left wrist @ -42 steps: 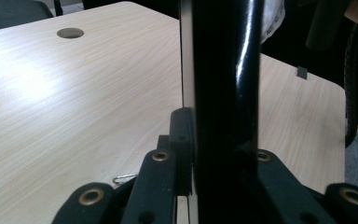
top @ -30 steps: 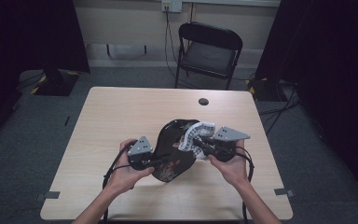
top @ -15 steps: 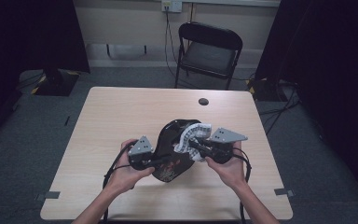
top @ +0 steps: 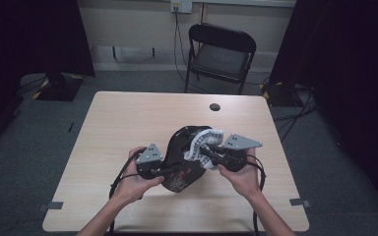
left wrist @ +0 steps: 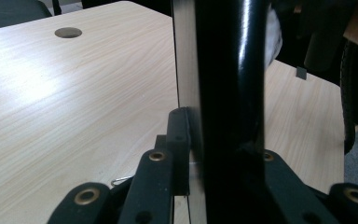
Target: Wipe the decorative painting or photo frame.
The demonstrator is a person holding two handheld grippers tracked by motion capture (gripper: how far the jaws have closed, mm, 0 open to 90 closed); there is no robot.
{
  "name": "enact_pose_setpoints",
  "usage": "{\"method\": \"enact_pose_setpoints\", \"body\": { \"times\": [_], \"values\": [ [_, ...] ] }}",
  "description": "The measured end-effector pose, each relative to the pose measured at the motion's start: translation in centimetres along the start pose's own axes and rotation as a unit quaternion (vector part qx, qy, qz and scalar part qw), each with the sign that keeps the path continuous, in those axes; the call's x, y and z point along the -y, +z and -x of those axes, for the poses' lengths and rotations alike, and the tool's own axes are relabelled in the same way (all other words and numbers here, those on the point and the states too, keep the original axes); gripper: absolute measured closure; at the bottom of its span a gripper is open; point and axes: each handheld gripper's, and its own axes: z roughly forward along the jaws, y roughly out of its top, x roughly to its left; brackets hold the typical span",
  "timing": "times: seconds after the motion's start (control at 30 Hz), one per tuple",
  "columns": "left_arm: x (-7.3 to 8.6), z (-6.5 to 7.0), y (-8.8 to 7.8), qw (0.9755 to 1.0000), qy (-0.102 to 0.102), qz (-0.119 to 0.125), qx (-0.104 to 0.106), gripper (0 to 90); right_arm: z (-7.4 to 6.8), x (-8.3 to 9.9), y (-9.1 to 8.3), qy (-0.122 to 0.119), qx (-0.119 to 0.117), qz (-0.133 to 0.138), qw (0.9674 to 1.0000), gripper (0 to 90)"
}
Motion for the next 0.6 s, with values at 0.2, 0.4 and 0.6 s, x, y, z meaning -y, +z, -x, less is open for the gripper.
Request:
{"method": "enact_pose_setpoints", "body": {
  "times": [0.2,0.4,0.6],
  "values": [
    [0.0,0.1,0.1,1.0000,-0.004,0.002,0.003,77.5,0.1,-0.6,-0.4,0.005,0.015,0.022,0.9996,81.9],
    [0.0,0.1,0.0,1.0000,0.000,-0.002,0.000,77.6,-0.9,-0.5,-0.1,0.000,0.002,0.021,0.9998,82.0],
    [0.0,0.1,0.0,1.0000,0.007,-0.003,-0.002,77.7,-1.2,-0.9,-0.2,-0.007,-0.008,0.028,0.9996,82.1]
  ]
}}
